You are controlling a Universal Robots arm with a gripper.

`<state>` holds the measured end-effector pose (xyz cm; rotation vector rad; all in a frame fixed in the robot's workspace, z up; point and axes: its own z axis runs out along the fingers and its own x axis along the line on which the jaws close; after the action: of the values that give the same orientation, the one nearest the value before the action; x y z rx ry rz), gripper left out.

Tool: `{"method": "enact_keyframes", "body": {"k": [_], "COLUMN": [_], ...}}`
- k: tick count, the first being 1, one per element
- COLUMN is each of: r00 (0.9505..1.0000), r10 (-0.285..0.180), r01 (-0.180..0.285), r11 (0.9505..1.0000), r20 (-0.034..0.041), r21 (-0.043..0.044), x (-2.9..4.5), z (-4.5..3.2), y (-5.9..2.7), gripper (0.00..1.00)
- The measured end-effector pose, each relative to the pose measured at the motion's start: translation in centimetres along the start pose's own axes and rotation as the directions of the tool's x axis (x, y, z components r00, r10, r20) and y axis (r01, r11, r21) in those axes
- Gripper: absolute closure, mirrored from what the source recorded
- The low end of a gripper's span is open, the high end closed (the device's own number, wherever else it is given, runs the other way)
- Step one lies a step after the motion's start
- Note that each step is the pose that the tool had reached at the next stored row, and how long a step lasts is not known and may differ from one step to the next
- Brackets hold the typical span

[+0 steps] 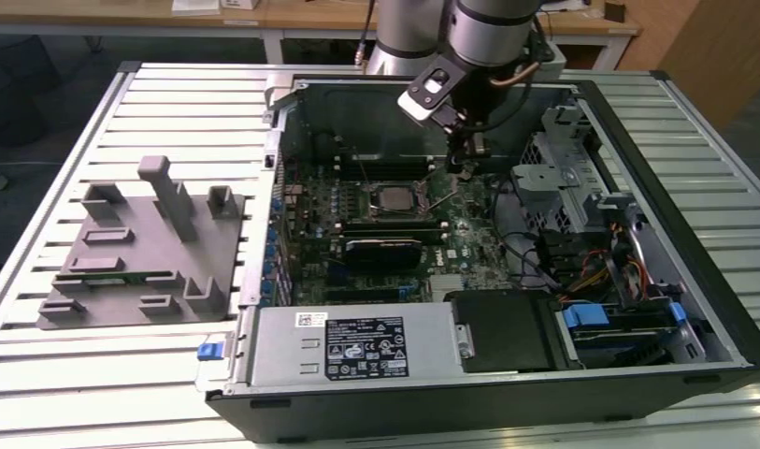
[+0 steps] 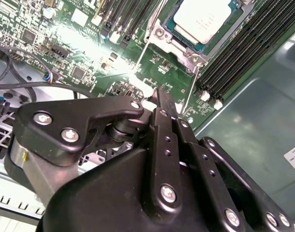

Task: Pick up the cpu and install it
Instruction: 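Close the cpu cover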

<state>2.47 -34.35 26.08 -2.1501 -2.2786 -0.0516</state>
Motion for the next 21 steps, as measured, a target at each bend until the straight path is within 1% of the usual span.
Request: {"method": "enact_keyframes", "body": {"k": [21], "r00": [1.0], "r10": [0.0], "r01": [0.0], "r11": [1.0], "r20": [0.0002], "r21": [0.0001], "x": [0.48], "z": [0.77], "y": [1.72], "gripper": [0.89]}}
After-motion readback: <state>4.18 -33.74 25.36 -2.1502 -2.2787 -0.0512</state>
